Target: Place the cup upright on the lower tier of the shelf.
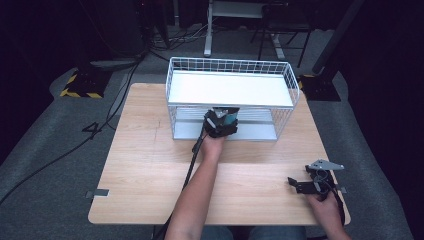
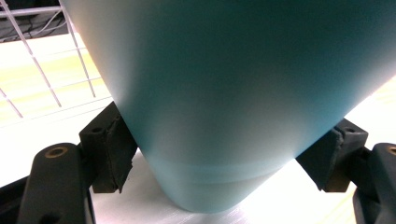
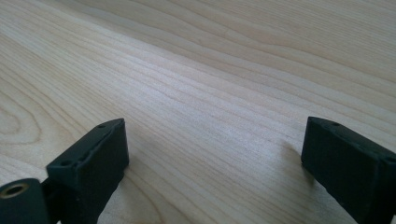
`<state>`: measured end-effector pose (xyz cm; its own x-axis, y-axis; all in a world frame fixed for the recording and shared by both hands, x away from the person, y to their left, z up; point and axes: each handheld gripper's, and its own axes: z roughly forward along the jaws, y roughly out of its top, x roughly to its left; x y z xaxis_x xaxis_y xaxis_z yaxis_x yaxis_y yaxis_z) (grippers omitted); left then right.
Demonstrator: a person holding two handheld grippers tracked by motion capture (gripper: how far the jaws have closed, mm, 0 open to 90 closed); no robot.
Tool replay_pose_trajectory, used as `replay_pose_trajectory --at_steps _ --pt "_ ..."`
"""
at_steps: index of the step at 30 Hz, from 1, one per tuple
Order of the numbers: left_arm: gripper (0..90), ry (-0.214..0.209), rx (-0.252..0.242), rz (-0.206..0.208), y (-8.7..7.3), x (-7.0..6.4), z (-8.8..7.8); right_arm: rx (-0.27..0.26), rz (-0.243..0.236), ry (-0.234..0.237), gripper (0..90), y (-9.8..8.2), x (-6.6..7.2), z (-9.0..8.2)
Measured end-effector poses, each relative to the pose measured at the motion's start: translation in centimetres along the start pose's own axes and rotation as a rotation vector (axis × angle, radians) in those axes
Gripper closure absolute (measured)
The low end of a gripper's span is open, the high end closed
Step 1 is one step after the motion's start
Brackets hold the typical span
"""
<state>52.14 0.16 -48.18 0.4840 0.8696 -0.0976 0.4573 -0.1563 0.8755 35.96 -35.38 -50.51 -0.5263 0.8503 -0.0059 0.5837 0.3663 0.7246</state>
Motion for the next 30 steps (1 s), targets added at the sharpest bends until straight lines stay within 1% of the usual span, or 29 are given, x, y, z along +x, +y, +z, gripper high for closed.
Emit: replay_pose_trajectory --at_steps 1,5,8,10,11,13,14,15,18,19,20,22,24,27,28,29,30 --pt "22.6 0.0 0.01 0.003 -0.11 -0.03 0.14 0.0 0.0 0.0 7.7 0.0 0.0 0.0" --pt "22.6 0.003 0.017 0.01 -0.24 0.1 0.31 0.0 0.0 0.0 7.7 0.0 0.0 0.0" --pt "22.6 -0.002 0.011 -0.006 -0.24 0.26 0.34 0.0 0.0 0.0 7.7 0.0 0.0 0.0" --pt "22.6 0.011 0.008 -0.013 -0.28 0.22 0.32 0.0 -0.001 0.0 7.7 0.0 -0.01 0.0" --pt "22.5 -0.002 0.01 0.004 -0.3 0.3 0.35 0.0 0.0 0.0 7.7 0.0 0.0 0.0" --pt "22.5 0.001 0.01 0.028 -0.37 0.21 0.41 0.0 0.0 0.0 7.7 0.0 0.0 0.0" --pt "22.4 0.001 0.01 0.028 -0.37 0.21 0.41 0.0 0.0 0.0 7.7 0.0 0.0 0.0" --pt "22.4 0.011 -0.006 0.05 -0.63 -0.03 0.48 0.0 -0.001 0.0 7.7 0.0 0.0 0.0" --pt "22.2 0.013 -0.009 0.052 -0.68 -0.03 0.48 0.0 0.0 0.0 7.7 0.0 0.0 0.0" --pt "22.0 0.017 -0.013 0.057 -0.66 -0.03 0.5 0.0 0.0 0.0 7.7 0.0 0.0 0.0" --pt "21.7 0.023 -0.005 0.068 -0.65 -0.03 0.46 0.0 -0.001 0.0 7.7 0.0 -0.01 0.0" --pt "19.7 0.031 0.002 0.073 -0.69 -0.05 0.44 0.0 0.0 0.0 7.7 0.0 0.0 0.0" --pt "14.9 0.031 0.001 0.065 -0.67 0.08 0.41 0.0 0.0 0.0 7.7 0.0 0.0 0.0" --pt "13.4 0.03 -0.002 0.052 -0.56 0.25 0.22 0.0 0.0 0.0 7.7 0.0 0.0 0.0" --pt "7.4 0.029 -0.003 0.043 -0.49 0.24 0.1 0.0 0.0 0.0 7.7 0.0 0.0 0.0" --pt "4.1 0.036 -0.01 0.045 -0.44 0.27 -0.02 0.0 0.0 0.0 7.7 0.0 0.0 0.0" --pt "2.8 0.036 -0.009 0.043 -0.38 0.23 -0.26 0.0 -0.001 0.0 7.7 0.0 0.0 0.0"
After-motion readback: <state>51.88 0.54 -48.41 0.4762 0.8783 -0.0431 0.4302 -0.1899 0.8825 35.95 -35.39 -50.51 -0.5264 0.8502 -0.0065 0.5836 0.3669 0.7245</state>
